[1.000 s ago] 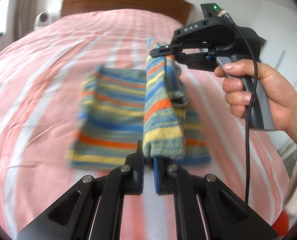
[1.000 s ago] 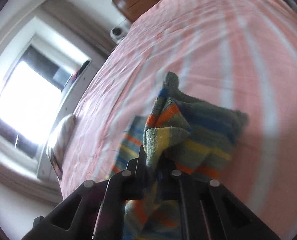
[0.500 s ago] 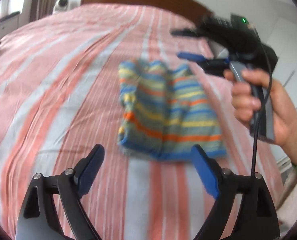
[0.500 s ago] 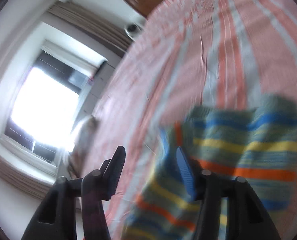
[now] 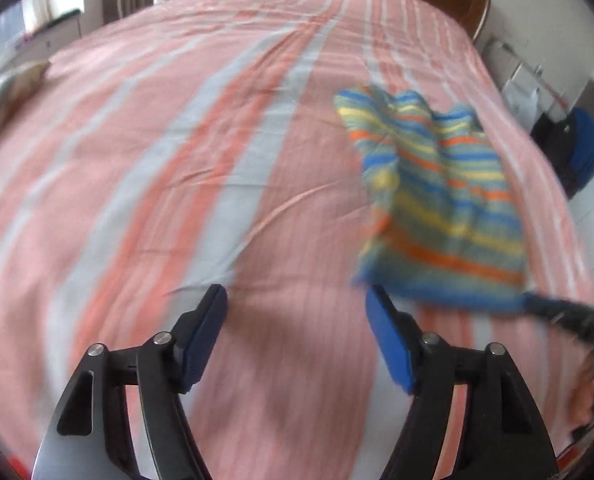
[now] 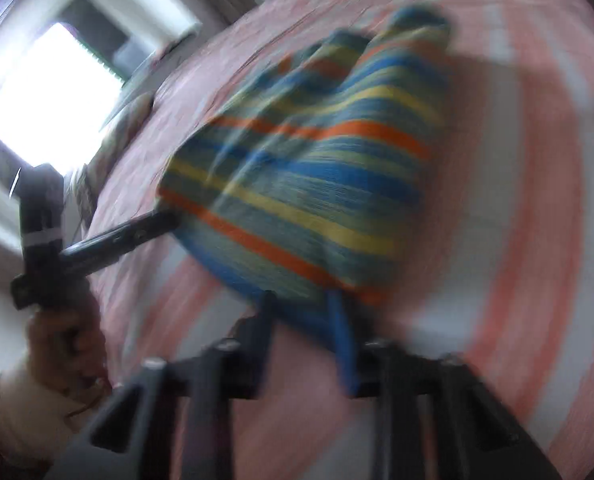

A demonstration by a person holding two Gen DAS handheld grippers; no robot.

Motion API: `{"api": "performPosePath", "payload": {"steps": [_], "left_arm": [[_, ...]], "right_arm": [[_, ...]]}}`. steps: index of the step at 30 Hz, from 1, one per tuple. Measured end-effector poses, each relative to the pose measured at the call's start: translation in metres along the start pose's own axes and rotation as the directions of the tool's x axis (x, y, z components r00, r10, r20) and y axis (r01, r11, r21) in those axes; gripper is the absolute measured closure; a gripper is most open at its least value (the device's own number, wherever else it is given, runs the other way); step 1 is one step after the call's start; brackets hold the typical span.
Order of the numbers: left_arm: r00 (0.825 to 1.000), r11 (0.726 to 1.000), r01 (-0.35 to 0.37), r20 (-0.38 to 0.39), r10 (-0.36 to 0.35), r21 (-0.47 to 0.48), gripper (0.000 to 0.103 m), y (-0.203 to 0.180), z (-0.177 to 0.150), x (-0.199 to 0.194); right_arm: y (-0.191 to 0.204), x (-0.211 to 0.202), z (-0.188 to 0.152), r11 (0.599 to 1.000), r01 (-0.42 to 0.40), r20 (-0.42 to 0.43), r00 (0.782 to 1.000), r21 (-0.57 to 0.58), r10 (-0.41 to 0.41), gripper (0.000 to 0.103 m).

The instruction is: Fold small clothes

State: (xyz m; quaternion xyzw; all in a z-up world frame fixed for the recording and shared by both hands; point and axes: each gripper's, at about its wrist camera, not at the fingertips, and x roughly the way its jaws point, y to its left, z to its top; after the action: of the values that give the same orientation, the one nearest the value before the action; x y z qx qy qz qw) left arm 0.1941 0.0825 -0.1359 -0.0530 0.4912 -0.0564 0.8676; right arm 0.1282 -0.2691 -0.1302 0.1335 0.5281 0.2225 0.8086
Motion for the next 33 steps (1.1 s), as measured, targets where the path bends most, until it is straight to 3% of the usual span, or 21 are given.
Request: {"api": "performPosePath", "payload": {"steps": [2, 3, 4, 5, 6, 7, 11, 14, 16, 18, 33], "left_arm": [[1.0, 1.0, 0.017, -0.011, -0.017, 0.014, 0.02, 0.005, -0.011, -0.01], [1.0, 0.999, 0.024, -0.011, -0.024, 0.024, 0.016, 0.005, -0.019, -0.016], [1.0, 0.999, 0.023, -0.007, -0.023, 0.038, 0.013, 0.003, -0.027, -0.021], [1.0, 0.998, 0.019, 0.001, -0.019, 0.057, 0.011, 0.0, -0.035, -0.026], [1.0, 0.997, 0.012, 0.012, -0.013, 0.081, 0.009, -0.006, -0.043, -0.027], [1.0, 0.995, 0.004, 0.02, -0.007, 0.104, 0.008, -0.013, -0.05, -0.026], [0.998, 0.988, -0.046, 0.057, 0.038, 0.146, 0.008, -0.03, -0.067, -0.013], [0.994, 0.985, -0.068, 0.097, 0.053, 0.159, 0.002, -0.036, -0.074, -0.008], [0.992, 0.985, -0.067, 0.115, 0.049, 0.158, 0.0, -0.036, -0.077, -0.002], [0.989, 0.983, -0.07, 0.144, 0.046, 0.17, 0.001, -0.034, -0.084, -0.001], [0.988, 0.977, -0.091, 0.141, 0.065, 0.193, 0.001, -0.037, -0.085, 0.001]], "right_arm": [[-0.002, -0.024, -0.013, 0.998, 0.05, 0.067, 0.996, 0.033, -0.052, 0.077], [0.004, -0.038, -0.023, 0.998, 0.061, 0.108, 0.992, 0.015, -0.063, 0.071], [0.009, -0.049, -0.034, 0.997, 0.082, 0.137, 0.987, -0.007, -0.08, 0.056], [0.016, -0.059, -0.046, 0.992, 0.12, 0.169, 0.979, -0.027, -0.113, 0.048], [0.022, -0.068, -0.06, 0.984, 0.172, 0.208, 0.965, -0.049, -0.159, 0.033], [0.029, -0.075, -0.077, 0.97, 0.233, 0.248, 0.946, -0.074, -0.208, 0.026], [0.036, -0.079, -0.114, 0.904, 0.415, 0.311, 0.877, -0.104, -0.367, 0.022], [0.024, -0.074, -0.138, 0.882, 0.469, 0.305, 0.847, -0.045, -0.435, 0.013], [0.012, -0.06, -0.136, 0.882, 0.472, 0.263, 0.852, -0.012, -0.452, 0.004], [0.009, -0.058, -0.142, 0.885, 0.465, 0.282, 0.851, -0.011, -0.443, 0.0], [0.003, -0.045, -0.143, 0.881, 0.472, 0.28, 0.849, -0.023, -0.448, 0.0]]}}
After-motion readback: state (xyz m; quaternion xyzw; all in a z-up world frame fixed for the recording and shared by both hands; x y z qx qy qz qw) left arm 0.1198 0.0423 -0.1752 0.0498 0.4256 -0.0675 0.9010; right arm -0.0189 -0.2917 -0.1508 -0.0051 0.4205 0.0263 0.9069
